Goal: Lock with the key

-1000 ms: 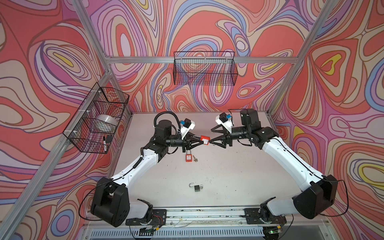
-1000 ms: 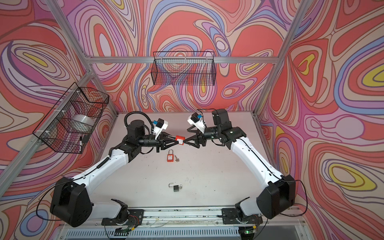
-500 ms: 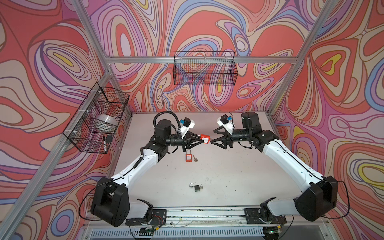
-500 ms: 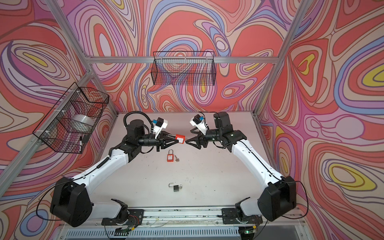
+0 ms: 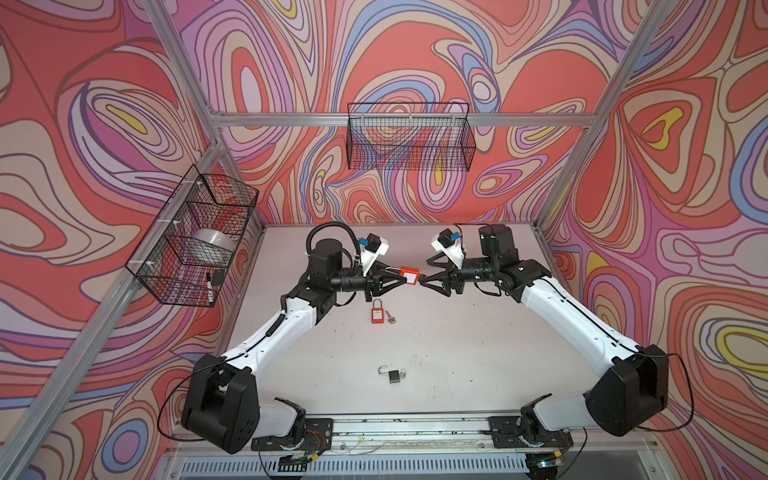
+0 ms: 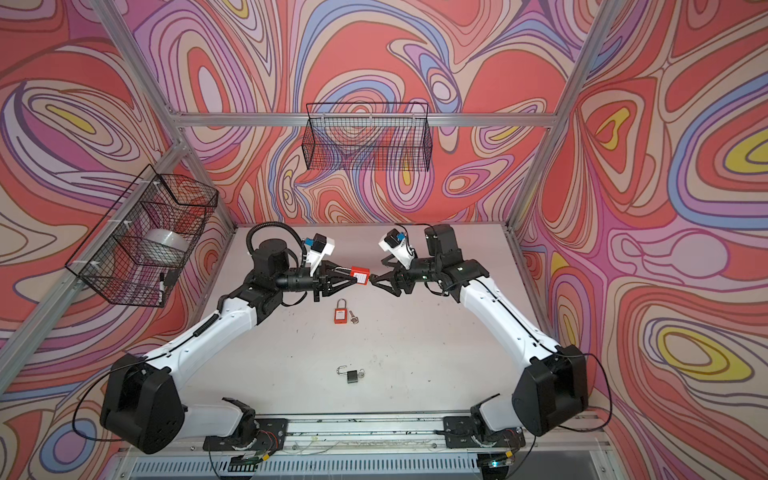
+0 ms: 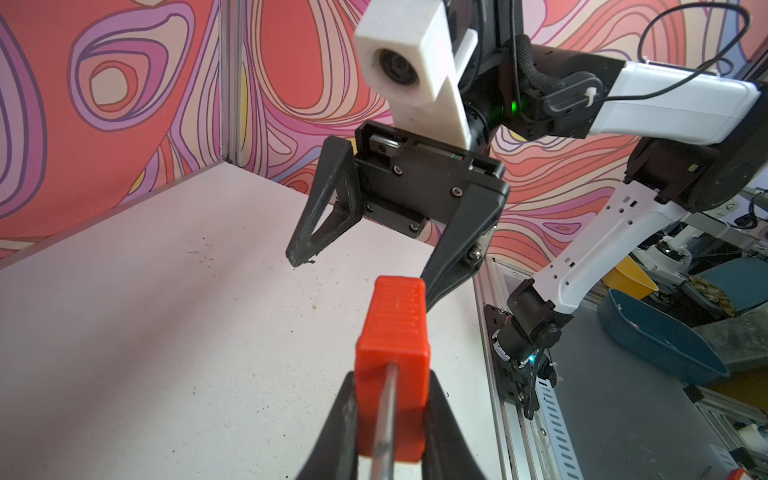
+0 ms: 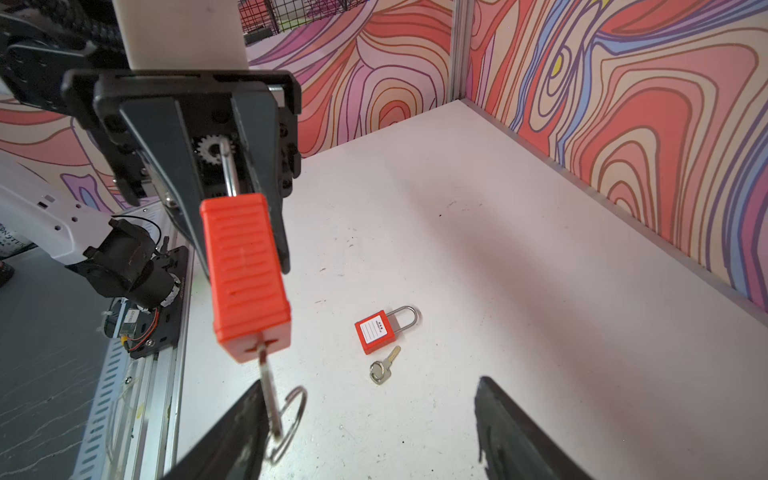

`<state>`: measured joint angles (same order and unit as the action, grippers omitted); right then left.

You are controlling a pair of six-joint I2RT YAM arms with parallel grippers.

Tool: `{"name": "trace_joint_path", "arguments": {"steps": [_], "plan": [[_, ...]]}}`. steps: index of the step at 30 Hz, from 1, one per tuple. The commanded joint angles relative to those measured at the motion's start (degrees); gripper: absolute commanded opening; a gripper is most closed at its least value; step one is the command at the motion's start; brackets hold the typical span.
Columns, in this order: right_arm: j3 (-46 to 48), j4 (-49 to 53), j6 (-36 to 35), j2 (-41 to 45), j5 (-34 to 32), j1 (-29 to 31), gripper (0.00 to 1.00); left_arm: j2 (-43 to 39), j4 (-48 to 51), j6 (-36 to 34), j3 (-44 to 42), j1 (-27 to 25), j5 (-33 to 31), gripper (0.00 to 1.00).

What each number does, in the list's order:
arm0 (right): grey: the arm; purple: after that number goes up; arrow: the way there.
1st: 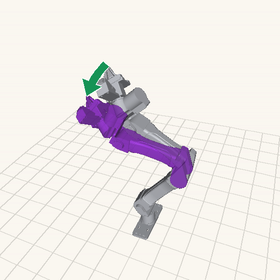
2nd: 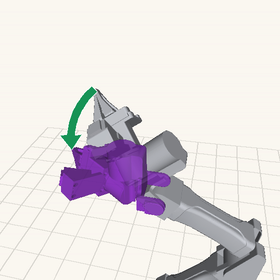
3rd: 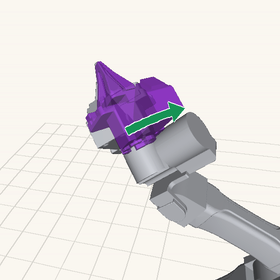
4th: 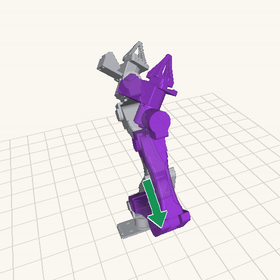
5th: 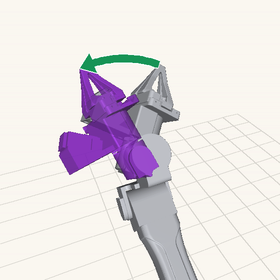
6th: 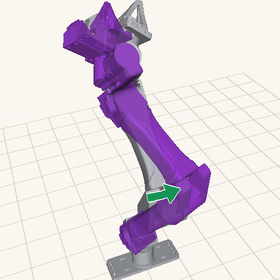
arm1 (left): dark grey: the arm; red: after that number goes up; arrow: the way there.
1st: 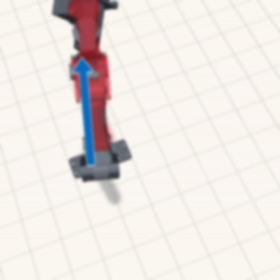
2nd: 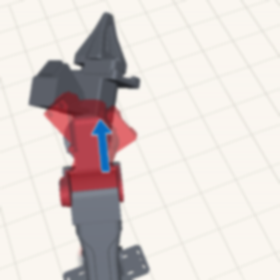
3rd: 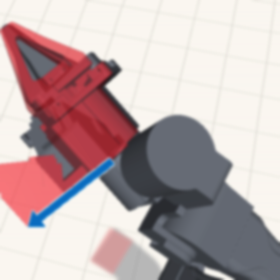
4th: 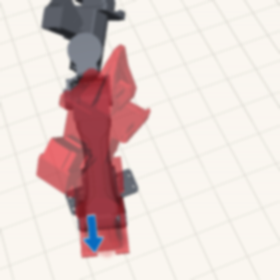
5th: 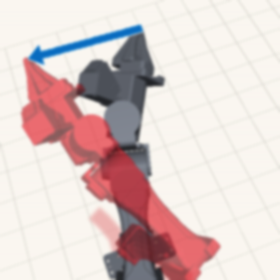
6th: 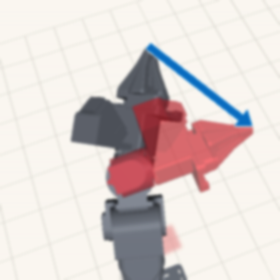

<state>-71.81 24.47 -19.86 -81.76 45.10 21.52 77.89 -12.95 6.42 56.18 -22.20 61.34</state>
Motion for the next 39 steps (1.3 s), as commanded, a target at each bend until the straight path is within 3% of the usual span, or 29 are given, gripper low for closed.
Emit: {"name": "trace_joint_path", "arguments": {"steps": [1, 8, 19, 22, 30, 39], "plan": [[1.53, -3.69, 1.13, -0.69, -4.52, -0.25, 0.79, -1.15, -3.04, 0.66, -0.37, -0.06, 2.02, 0.00], [3.54, -5.31, 0.87, 1.36, -4.21, -0.29, 0.79, -1.16, -2.86, 0.36, -0.46, 0.12, 1.16, 0.00], [3.28, -3.13, 2.01, 5.98, 5.01, -0.94, 0.75, -0.65, -2.96, 0.28, -0.37, 0.43, 1.40, 0.00], [1.08, -2.14, 2.68, 4.42, 8.22, -0.95, 0.69, -0.89, -2.96, 0.26, -0.46, 0.46, 1.34, 0.00], [-5.98, 6.59, 1.84, -3.20, 15.43, -0.94, 0.42, -1.24, -3.31, 0.80, -0.72, 0.44, 1.26, 0.00], [-5.26, 8.13, 0.18, -2.73, 15.44, -0.89, 0.30, -1.08, -3.31, 0.79, -0.72, 0.48, 1.15, 0.00]]}}
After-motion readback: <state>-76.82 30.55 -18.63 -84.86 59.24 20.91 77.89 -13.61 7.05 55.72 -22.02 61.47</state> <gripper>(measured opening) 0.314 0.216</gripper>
